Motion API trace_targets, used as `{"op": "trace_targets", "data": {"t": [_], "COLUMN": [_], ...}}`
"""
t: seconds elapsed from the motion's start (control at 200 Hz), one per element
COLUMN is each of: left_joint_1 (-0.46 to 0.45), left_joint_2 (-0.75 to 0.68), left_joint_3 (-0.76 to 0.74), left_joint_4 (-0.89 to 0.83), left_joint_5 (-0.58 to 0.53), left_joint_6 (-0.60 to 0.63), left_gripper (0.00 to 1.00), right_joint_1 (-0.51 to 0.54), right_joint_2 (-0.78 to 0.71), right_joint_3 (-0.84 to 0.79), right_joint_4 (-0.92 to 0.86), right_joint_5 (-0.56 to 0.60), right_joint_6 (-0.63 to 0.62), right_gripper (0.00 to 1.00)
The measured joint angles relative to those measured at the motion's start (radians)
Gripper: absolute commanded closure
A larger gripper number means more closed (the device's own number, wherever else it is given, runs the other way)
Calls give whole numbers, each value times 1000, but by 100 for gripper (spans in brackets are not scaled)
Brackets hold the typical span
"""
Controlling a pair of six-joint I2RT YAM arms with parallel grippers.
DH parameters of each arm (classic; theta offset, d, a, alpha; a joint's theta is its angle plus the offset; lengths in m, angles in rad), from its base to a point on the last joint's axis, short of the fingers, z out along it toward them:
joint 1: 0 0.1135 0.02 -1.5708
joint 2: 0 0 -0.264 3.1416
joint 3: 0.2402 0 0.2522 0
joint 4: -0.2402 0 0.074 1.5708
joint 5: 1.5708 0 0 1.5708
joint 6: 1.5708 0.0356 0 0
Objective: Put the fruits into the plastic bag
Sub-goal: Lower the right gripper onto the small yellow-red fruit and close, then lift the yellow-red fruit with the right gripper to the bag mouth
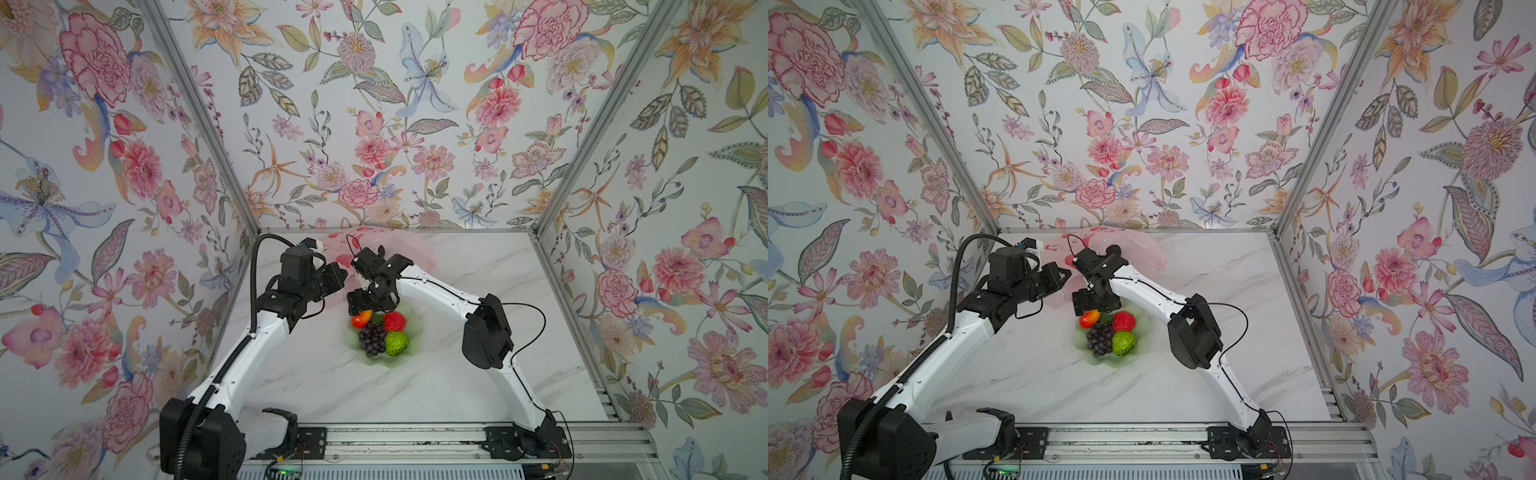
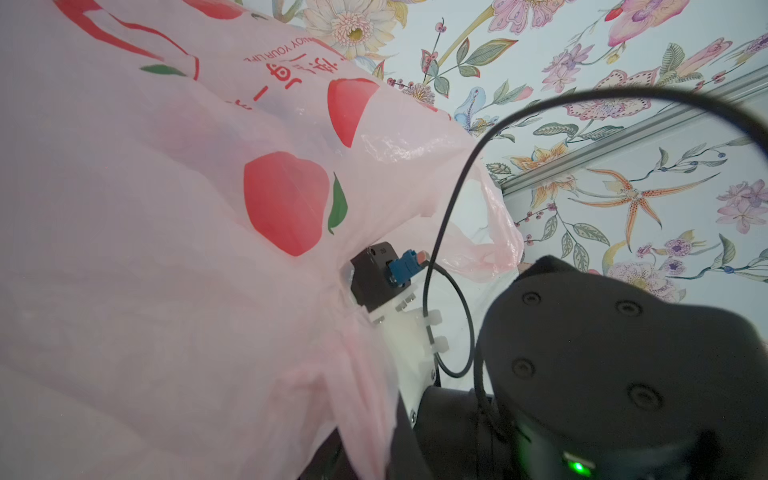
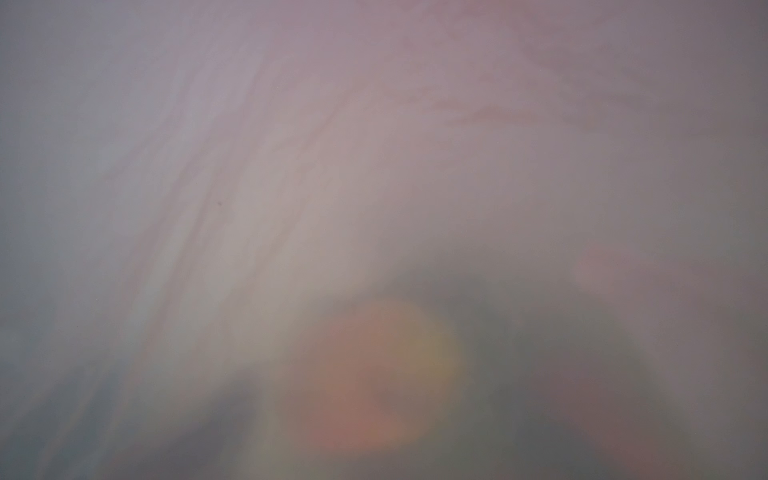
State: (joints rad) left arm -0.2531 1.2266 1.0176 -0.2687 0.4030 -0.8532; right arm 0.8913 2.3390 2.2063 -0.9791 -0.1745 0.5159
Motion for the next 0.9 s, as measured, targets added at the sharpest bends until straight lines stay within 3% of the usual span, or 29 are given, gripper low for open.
{"op": "trace_targets", "data": {"t": [0.48, 0.901], "left_joint_1": [4, 5], "left_joint_2": [0, 0], "left_joint_3": [8, 8], "left_joint_4": [-11, -15], "left_joint_5": [0, 0], "left_joint_6": [1, 0], "left_gripper": [100, 100], "right_joint_1": [-10, -10], "right_joint_2": [55, 36], "right_joint_3": [27, 16], "right_joint_4": [5, 7], "right_joint_5": [-19, -9], "right_joint_6": [13, 15], "right_gripper": [42, 58]}}
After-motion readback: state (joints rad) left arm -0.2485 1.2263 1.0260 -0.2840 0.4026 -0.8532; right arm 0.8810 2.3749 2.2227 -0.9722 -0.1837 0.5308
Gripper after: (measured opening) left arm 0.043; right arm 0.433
